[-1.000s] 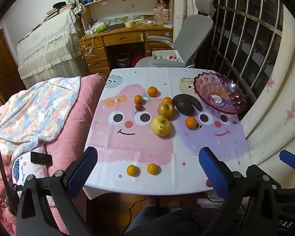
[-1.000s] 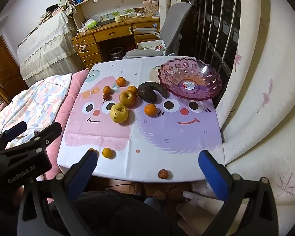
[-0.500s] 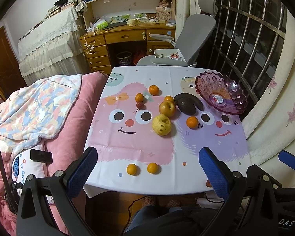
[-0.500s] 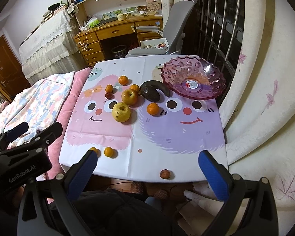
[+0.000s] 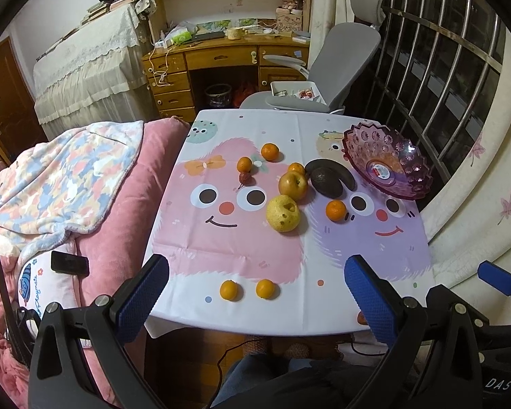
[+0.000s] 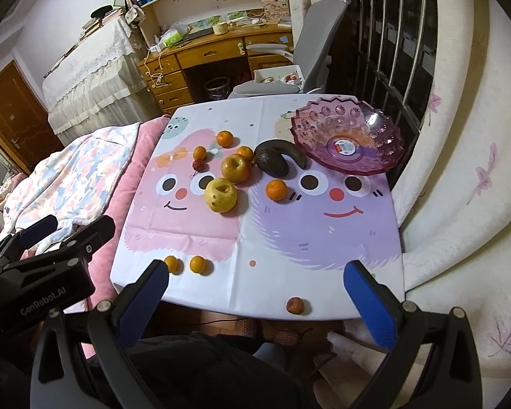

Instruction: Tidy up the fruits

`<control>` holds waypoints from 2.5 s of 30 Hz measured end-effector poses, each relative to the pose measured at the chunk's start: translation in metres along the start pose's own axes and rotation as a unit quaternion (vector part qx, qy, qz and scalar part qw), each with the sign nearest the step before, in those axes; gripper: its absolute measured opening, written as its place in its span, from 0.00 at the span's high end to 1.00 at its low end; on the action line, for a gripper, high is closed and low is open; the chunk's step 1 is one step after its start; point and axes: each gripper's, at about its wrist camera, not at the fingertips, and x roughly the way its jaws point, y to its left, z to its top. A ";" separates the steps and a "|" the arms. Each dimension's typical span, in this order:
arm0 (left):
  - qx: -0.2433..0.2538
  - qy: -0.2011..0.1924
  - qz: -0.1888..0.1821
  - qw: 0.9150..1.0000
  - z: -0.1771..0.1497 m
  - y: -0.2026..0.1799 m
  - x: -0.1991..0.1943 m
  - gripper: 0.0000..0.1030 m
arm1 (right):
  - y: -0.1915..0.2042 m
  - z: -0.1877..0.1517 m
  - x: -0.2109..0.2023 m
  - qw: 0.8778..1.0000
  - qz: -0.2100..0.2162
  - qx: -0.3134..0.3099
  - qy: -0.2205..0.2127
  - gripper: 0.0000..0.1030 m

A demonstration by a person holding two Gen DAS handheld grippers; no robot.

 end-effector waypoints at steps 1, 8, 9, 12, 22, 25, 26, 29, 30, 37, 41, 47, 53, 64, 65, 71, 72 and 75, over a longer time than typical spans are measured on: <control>-0.002 0.000 -0.002 1.000 0.000 0.004 -0.001 0.01 | 0.000 0.001 0.000 1.000 0.001 0.000 -0.001 0.00; -0.014 0.007 0.006 1.000 0.003 0.020 0.005 0.01 | 0.000 0.003 0.007 1.000 0.006 0.014 -0.015 0.00; -0.014 0.008 0.007 1.000 0.003 0.021 0.007 0.01 | -0.001 0.002 0.010 1.000 0.004 0.017 -0.014 0.00; -0.011 0.012 0.009 1.000 0.006 0.026 0.013 0.01 | -0.002 0.001 0.016 0.999 -0.006 0.027 -0.016 0.00; 0.002 0.008 -0.040 0.999 0.022 0.054 0.036 0.01 | 0.010 0.001 0.021 0.997 -0.031 0.034 -0.059 0.00; 0.023 0.012 -0.043 0.999 0.025 0.058 0.049 0.01 | 0.014 -0.003 0.025 0.995 -0.049 0.031 -0.078 0.00; 0.026 0.015 -0.045 0.999 0.025 0.059 0.052 0.01 | 0.015 -0.005 0.025 0.995 -0.053 0.031 -0.082 0.00; 0.035 0.036 -0.060 0.997 0.022 0.064 0.071 0.01 | 0.017 -0.013 0.026 0.991 -0.069 0.037 -0.107 0.00; 0.043 0.047 -0.065 0.996 0.021 0.064 0.079 0.01 | 0.017 -0.015 0.027 0.991 -0.073 0.037 -0.110 0.00; 0.123 0.076 -0.084 0.986 0.006 0.047 0.119 0.01 | 0.013 -0.042 0.053 0.987 -0.113 0.041 -0.102 0.00; 0.147 0.094 -0.107 0.979 -0.004 0.038 0.140 0.01 | 0.008 -0.063 0.069 0.985 -0.132 0.048 -0.097 0.02; 0.175 0.134 -0.127 0.967 -0.021 0.025 0.183 0.01 | 0.000 -0.091 0.101 0.983 -0.159 0.044 -0.080 0.10; 0.209 0.164 -0.136 0.954 -0.039 0.009 0.221 0.08 | -0.012 -0.114 0.143 0.984 -0.166 0.059 -0.026 0.27; 0.253 0.221 -0.154 0.929 -0.056 -0.020 0.264 0.27 | -0.028 -0.131 0.189 0.980 -0.167 0.105 0.019 0.48; 0.254 0.224 -0.155 0.928 -0.057 -0.021 0.266 0.30 | -0.029 -0.132 0.191 0.980 -0.167 0.109 0.021 0.49; 0.257 0.244 -0.158 0.922 -0.061 -0.026 0.280 0.45 | -0.035 -0.131 0.197 0.977 -0.172 0.127 0.027 0.57; 0.256 0.247 -0.159 0.921 -0.062 -0.026 0.282 0.45 | -0.036 -0.131 0.198 0.976 -0.171 0.131 0.030 0.60; 0.253 0.251 -0.162 0.920 -0.062 -0.026 0.287 0.49 | -0.038 -0.133 0.199 0.975 -0.167 0.140 0.034 0.63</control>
